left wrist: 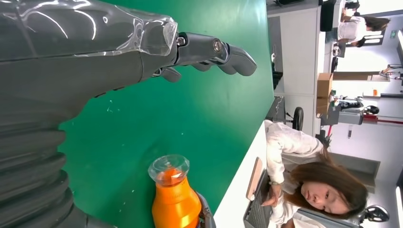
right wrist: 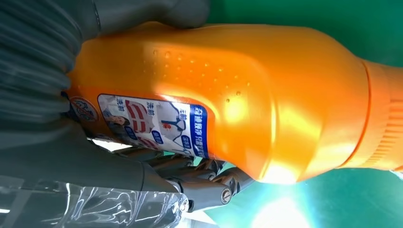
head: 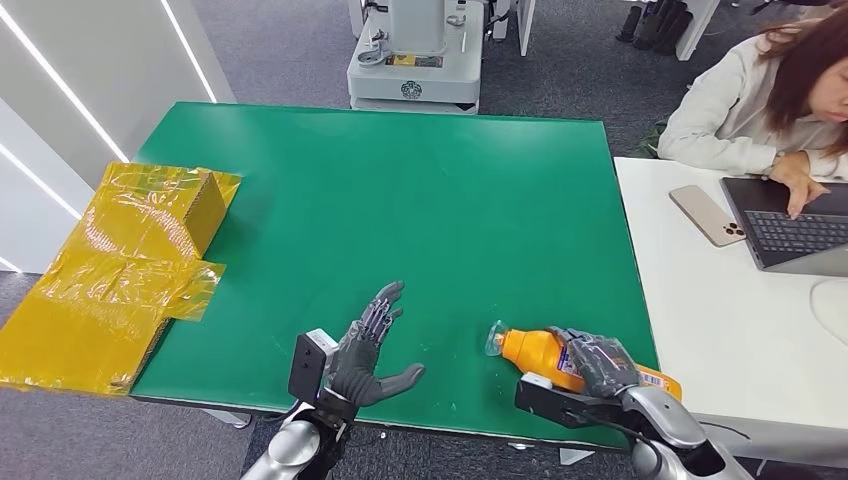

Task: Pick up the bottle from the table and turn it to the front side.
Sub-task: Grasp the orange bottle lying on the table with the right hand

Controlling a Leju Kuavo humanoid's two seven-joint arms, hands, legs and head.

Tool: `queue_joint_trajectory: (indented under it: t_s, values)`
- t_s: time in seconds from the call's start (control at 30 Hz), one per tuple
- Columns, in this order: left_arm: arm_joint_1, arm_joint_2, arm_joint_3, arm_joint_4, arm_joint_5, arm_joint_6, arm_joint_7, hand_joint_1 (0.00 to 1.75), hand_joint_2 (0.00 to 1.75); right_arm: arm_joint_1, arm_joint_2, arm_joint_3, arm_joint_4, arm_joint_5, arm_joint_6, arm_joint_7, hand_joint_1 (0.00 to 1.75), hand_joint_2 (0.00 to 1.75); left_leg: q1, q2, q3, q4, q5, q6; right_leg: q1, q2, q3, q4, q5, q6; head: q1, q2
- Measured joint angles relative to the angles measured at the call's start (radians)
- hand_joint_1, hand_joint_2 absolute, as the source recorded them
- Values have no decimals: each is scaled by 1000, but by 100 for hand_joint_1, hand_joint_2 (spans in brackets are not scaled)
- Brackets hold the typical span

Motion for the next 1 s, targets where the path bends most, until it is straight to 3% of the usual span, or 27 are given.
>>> queue_joint_trajectory:
  t_s: [0.13,0.3,0.47,0.7,1.0]
  values:
    - [0,0,0,0,0,-1,0,0,175,0,0,-3,-1,0,0,-5,175,175,0,0,0,0,0,0,0,0,0,0,0,0,0,0]
    - [0,-2,0,0,-4,-6,1,0,175,2,9,-16,-2,-40,-26,-53,175,175,0,0,0,0,0,0,0,0,0,0,0,0,0,0]
    - [1,-6,0,0,-24,-13,3,0,175,15,41,-56,-6,-143,-99,-158,175,175,0,1,0,0,0,0,0,2,0,0,0,0,0,0]
    - [-3,-9,1,-2,-45,-9,3,0,175,42,120,-135,-9,-299,-182,-318,175,175,0,1,0,0,0,-1,0,1,-1,1,0,0,0,0]
    - [-40,-5,2,-15,-43,-53,12,0,175,46,214,-180,-13,-372,-243,-426,175,175,0,0,-2,-1,0,-1,0,1,-2,1,0,-1,0,0]
